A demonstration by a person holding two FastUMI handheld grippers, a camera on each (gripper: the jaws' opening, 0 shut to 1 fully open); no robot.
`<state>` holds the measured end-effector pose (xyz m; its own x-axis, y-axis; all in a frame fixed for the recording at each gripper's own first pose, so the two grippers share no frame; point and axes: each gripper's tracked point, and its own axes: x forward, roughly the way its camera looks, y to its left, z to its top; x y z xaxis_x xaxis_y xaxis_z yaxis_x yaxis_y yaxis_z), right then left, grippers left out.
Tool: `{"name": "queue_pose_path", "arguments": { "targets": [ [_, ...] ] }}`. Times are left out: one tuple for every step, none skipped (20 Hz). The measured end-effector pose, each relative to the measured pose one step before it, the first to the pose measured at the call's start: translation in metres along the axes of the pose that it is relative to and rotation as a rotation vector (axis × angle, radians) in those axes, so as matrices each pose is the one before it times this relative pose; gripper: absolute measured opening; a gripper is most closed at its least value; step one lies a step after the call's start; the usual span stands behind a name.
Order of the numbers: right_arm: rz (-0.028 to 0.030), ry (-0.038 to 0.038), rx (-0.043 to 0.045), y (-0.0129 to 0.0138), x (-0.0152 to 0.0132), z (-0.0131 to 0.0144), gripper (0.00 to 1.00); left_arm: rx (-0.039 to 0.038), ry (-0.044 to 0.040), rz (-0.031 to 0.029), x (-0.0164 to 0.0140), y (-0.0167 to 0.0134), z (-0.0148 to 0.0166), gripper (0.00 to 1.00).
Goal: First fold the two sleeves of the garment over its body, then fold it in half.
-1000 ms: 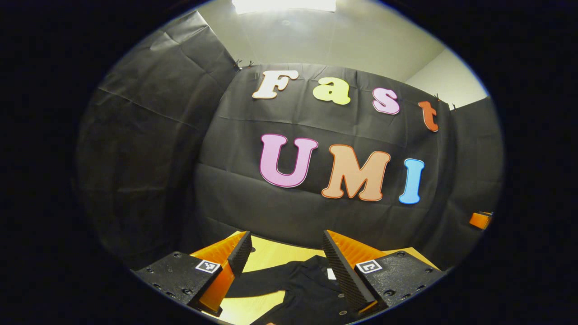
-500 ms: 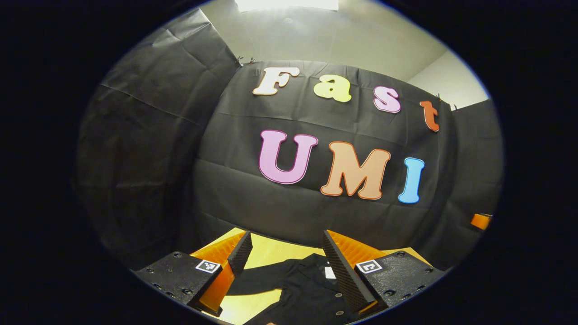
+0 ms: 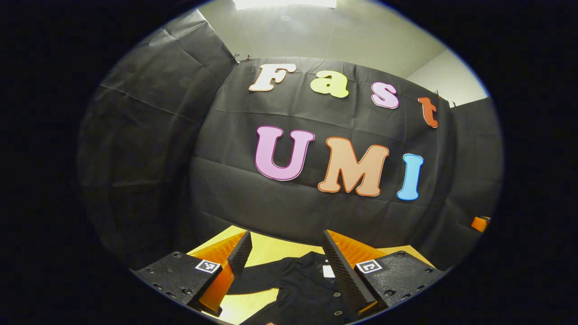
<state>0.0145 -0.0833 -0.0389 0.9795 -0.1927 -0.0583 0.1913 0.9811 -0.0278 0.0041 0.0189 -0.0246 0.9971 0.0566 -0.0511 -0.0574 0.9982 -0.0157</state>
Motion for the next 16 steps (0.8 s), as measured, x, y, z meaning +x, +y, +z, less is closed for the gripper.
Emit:
{"name": "queue_pose_path", "arguments": {
  "targets": [
    [-0.03571, 0.03506, 0.00686, -0.01788, 0.00621, -0.01556, 0.93, 0.0063, 0.00394, 0.00611, 0.00007, 0.00148, -0.0013, 0.93],
    [-0.03475, 0.03944, 0.00975, -0.01646, 0.00858, -0.01773, 0.97, 0.00502, 0.00055, 0.0056, 0.00001, 0.00171, 0.00079, 0.92],
    [-0.03364, 0.04145, 0.00738, -0.0171, 0.00678, -0.01796, 0.97, 0.00343, -0.00045, 0.00619, 0.00043, 0.00205, 0.00141, 0.92],
    [-0.03299, 0.02914, 0.00036, -0.0147, 0.01121, -0.01649, 0.97, 0.00261, -0.00147, 0.00786, 0.00005, 0.00162, 0.00107, 0.92],
    [-0.0361, 0.02577, -0.00392, -0.01535, 0.01116, -0.01603, 0.97, 0.00247, -0.00086, 0.00907, 0.00088, 0.00191, -0.00049, 0.92],
    [-0.03145, 0.0333, -0.00445, -0.01327, 0.01264, -0.01902, 0.97, 0.00431, 0.00136, 0.00872, 0.00067, 0.00189, -0.0011, 0.92],
    [-0.01875, 0.04229, 0.00054, -0.01219, 0.01166, -0.02037, 0.97, 0.00657, 0.00529, 0.00923, 0.00134, 0.00158, -0.0016, 0.92],
    [-0.01185, 0.048, 0.00767, -0.00962, 0.01404, -0.02022, 0.97, 0.00516, 0.00765, 0.00853, 0.00131, 0.00155, -0.00239, 0.92],
    [-0.00441, 0.06477, 0.01153, -0.00701, 0.00882, -0.02078, 0.97, 0.00245, 0.00899, 0.00676, -0.00094, 0.00086, -0.00297, 0.92],
    [-0.00664, 0.05392, 0.00722, -0.00907, 0.01357, -0.01786, 0.93, -0.00063, 0.00736, 0.00664, 0.00021, 0.00062, -0.00186, 0.92],
    [-0.01108, 0.03149, 0.0025, -0.00821, 0.01302, -0.01249, 0.98, -0.00551, 0.00528, 0.00651, 0.00115, 0.00053, -0.00132, 0.92],
    [-0.00696, 0.02295, -0.0022, 0.00085, 0.01777, -0.00783, 0.98, -0.0103, -0.00093, 0.00649, -0.00049, -0.00009, 0.00091, 0.93],
    [-0.00483, 0.02387, -0.00125, -0.00136, 0.01133, -0.00638, 0.98, -0.01035, -0.00205, 0.00574, -0.00044, 0.00001, 0.00088, 0.93],
    [-0.0021, 0.02694, 0.00032, -0.00047, 0.01115, -0.00462, 0.98, -0.00545, -0.00063, 0.00589, 0.00004, 0.0005, 0.0003, 0.93],
    [-0.00137, 0.02725, 0.0048, 0.00012, 0.01039, -0.00436, 0.94, -0.00067, 0.00237, 0.00684, -0.00027, 0.00124, -0.00259, 0.92],
    [-0.00183, 0.02374, 0.00754, -0.00135, 0.00995, -0.00463, 0.99, 0.00367, 0.00418, 0.0076, -0.00005, 0.00162, -0.00096, 0.92]
  ]
}}
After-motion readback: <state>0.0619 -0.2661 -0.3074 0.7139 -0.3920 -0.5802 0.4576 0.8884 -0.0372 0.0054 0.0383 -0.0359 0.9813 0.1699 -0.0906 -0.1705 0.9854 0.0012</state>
